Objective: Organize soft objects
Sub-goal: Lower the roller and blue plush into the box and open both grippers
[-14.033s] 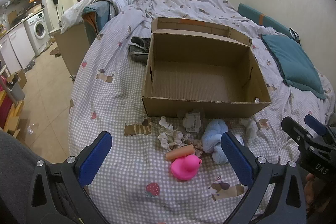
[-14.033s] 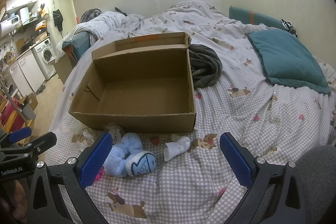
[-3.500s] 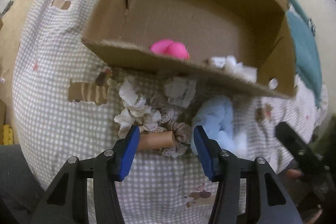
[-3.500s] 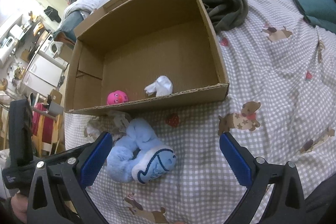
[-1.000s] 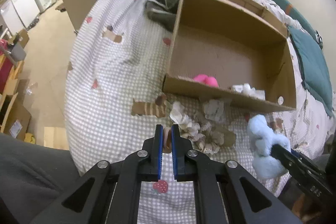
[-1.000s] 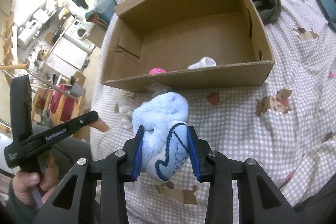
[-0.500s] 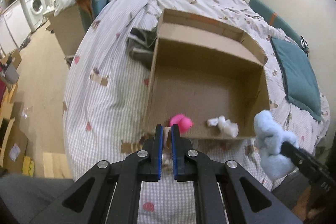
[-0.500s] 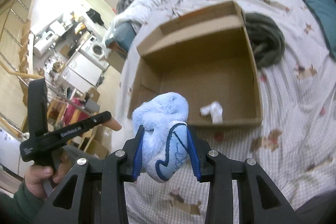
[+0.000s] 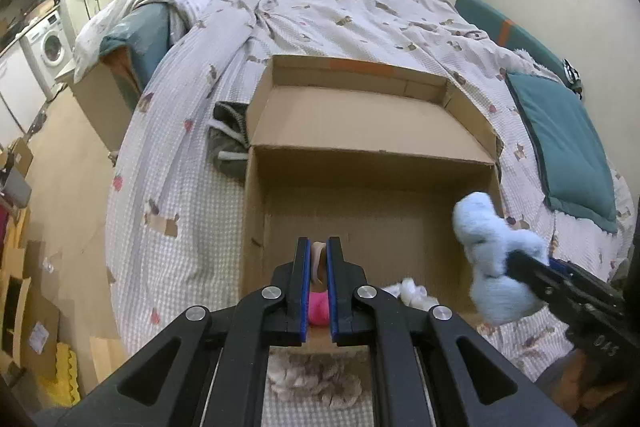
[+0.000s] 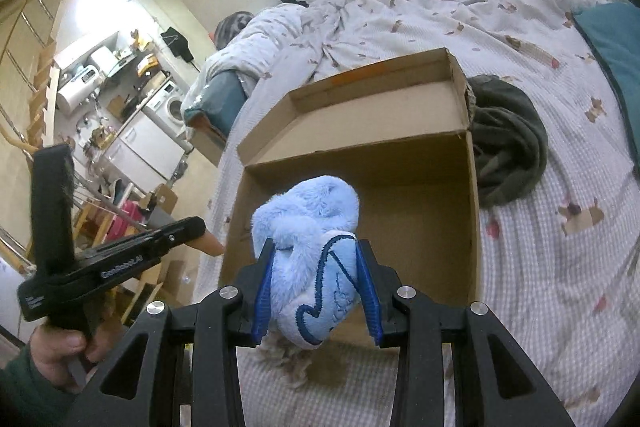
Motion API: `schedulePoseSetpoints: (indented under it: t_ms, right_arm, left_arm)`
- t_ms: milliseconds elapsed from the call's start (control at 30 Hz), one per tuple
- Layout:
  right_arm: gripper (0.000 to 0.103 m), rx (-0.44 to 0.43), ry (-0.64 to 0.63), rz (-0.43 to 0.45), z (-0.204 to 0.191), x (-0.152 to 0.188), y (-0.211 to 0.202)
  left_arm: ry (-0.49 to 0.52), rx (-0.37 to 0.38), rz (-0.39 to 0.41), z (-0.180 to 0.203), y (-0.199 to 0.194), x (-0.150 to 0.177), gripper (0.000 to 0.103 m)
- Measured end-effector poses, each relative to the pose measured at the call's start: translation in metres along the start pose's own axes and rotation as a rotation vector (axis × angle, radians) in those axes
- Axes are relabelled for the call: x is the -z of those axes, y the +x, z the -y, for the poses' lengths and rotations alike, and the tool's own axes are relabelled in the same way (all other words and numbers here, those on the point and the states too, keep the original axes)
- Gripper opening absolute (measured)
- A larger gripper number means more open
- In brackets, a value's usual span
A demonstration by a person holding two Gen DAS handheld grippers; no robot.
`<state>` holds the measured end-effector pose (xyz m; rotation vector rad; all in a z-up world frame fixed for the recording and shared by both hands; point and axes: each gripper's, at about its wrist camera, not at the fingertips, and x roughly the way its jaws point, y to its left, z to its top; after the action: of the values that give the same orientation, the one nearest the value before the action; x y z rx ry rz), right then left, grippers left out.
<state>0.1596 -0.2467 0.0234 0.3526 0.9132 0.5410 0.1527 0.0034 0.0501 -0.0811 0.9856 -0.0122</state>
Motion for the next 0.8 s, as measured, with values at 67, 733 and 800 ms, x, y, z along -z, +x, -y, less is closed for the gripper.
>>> schedulePoseSetpoints:
  t_ms: [67, 733, 800]
  right_arm:
    - [0.04, 0.018, -0.009, -0.006, 0.003, -0.005, 0.01]
    - [0.041, 0.122, -0.022, -0.097, 0.029, 0.011, 0.067]
    - [0.041, 0.128, -0.028, -0.101, 0.028, 0.012, 0.069]
  left_arm:
    - [0.007, 0.0, -0.006, 0.004, 0.01, -0.004, 0.007]
    - [0.027, -0.025, -0.045, 0.002, 0.075, 0.015, 0.007]
    - [0.018, -0.02, -0.054, 0.001, 0.077, 0.015, 0.008]
